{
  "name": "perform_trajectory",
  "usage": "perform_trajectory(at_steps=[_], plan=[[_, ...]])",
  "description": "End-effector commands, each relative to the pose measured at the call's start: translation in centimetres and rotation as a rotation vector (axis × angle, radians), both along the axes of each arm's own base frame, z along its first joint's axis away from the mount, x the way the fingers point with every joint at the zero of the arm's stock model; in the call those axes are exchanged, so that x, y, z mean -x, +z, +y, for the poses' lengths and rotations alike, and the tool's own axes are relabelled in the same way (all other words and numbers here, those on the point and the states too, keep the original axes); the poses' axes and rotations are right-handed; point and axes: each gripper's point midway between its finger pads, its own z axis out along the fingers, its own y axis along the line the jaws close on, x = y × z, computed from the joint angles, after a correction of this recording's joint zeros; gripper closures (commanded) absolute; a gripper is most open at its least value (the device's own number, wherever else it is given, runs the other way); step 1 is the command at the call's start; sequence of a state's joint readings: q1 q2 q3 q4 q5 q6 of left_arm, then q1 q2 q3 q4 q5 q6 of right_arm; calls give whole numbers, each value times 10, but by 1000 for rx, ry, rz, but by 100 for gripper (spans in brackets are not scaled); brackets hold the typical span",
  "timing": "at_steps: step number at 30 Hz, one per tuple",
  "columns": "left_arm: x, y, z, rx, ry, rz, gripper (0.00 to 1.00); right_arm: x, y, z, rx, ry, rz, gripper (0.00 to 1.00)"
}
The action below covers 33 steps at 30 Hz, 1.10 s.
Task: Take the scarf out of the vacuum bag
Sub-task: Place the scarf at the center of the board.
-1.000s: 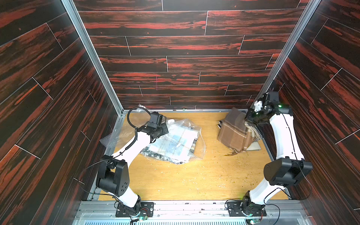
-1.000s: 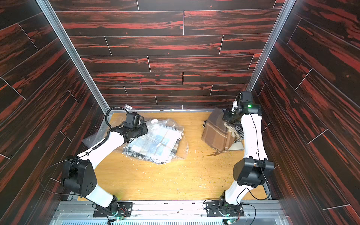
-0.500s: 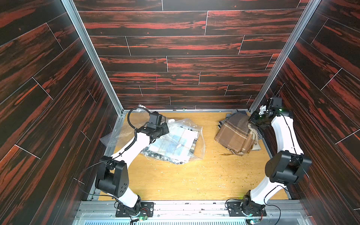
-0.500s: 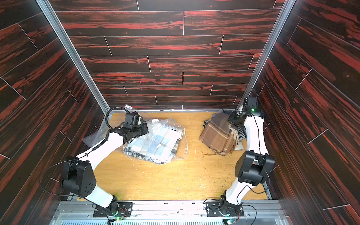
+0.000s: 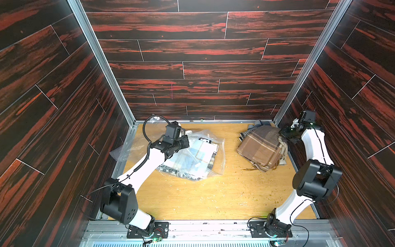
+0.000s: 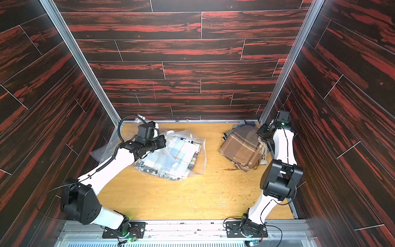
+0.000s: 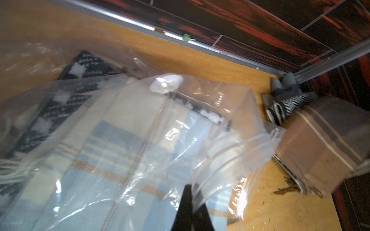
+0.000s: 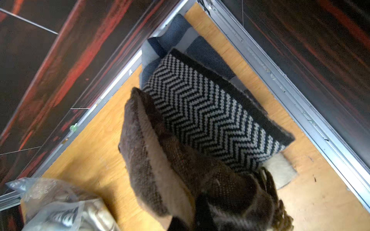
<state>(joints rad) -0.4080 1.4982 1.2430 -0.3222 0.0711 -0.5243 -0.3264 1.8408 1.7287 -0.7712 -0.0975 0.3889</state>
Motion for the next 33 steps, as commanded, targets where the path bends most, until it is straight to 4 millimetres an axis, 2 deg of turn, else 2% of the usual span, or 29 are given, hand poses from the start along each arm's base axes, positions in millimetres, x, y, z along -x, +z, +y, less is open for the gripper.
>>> perform_trajectory(at_steps=[1,5,7,9,12,15,16,24,28,30,33], plan=[[14,26,-8,-3,-59,-62,100,-8,-7,-13,1,-21,-15,99],[26,23,-19,-2,-121,-55,100,-11,-20,-18,-22,-22,-5,95],[30,18,-25,-2,-149,-48,100,-12,-27,-18,-29,-11,4,88],[35,12,-30,-8,-172,-32,100,-12,-31,-17,-29,-7,-3,68],[42,11,-36,-18,-200,-32,100,-13,-30,-17,-26,-5,-28,47],[48,14,-37,-31,-212,-40,100,-14,-28,-16,-25,4,-35,21],[49,15,-37,-33,-214,-44,100,-14,-27,-15,-27,9,-41,3],[59,19,-41,-49,-261,-53,100,-10,-7,-16,-2,-2,-89,2],[65,21,-45,-70,-303,-58,100,-5,13,-9,22,2,-148,1],[65,22,-45,-89,-306,-62,100,-3,23,5,22,32,-187,2],[65,21,-46,-105,-313,-57,100,-2,38,41,-18,123,-267,2]])
